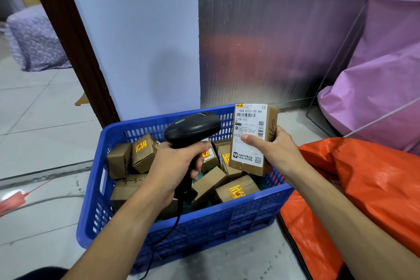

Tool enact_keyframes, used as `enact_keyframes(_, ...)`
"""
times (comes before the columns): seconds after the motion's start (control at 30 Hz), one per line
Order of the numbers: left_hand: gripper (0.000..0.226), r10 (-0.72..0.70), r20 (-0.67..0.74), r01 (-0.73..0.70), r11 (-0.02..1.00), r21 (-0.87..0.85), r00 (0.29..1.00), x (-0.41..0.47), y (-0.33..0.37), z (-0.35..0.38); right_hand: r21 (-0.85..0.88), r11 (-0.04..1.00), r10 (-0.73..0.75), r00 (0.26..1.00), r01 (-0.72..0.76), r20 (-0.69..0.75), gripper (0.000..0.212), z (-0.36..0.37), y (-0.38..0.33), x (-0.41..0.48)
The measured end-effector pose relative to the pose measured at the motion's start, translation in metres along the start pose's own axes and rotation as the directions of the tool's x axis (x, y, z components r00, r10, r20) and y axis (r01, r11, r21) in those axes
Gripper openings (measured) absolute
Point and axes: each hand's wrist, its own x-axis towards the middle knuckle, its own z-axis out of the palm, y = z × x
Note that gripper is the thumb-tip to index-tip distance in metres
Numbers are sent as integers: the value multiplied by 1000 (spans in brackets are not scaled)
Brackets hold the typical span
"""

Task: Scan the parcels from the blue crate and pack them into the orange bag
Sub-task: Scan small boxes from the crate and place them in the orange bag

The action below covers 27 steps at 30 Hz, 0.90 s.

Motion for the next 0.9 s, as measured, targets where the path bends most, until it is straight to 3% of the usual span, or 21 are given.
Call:
enact_keyframes(0.47, 22, 5, -2, -5, 1000, 23, 1000, -2, 7, -2, 7, 1000, -28, 1000, 27, 14, 50, 1, -4, -3)
enact_keyframes(0.73, 12, 6, 27, -7, 999, 42, 1000, 0, 14, 18, 64, 996, -64, 994, 59, 86, 51, -17, -17, -24)
enact_keyframes(0.9, 12, -19, 65, 10, 990, 138, 998, 1, 5, 43, 71, 996, -65, 983, 53, 174, 32, -32, -18, -44)
